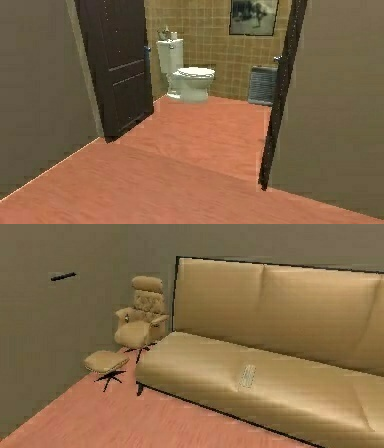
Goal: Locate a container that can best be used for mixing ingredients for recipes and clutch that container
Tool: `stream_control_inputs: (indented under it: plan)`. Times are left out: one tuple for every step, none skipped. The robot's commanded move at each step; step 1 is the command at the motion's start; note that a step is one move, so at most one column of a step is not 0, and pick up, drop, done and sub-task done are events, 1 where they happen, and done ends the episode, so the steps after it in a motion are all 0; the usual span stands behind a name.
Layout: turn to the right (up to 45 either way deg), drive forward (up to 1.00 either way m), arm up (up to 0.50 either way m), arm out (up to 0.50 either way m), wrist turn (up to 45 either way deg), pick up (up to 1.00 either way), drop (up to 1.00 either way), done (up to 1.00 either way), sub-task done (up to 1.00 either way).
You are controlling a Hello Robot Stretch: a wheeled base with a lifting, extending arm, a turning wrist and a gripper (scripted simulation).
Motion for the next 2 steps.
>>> stream_control_inputs:
  plan:
    - [0.0,1.0,0.0,0.0,0.0,0.0,0.0,0.0,0.0]
    - [0.0,0.35,0.0,0.0,0.0,0.0,0.0,0.0,0.0]
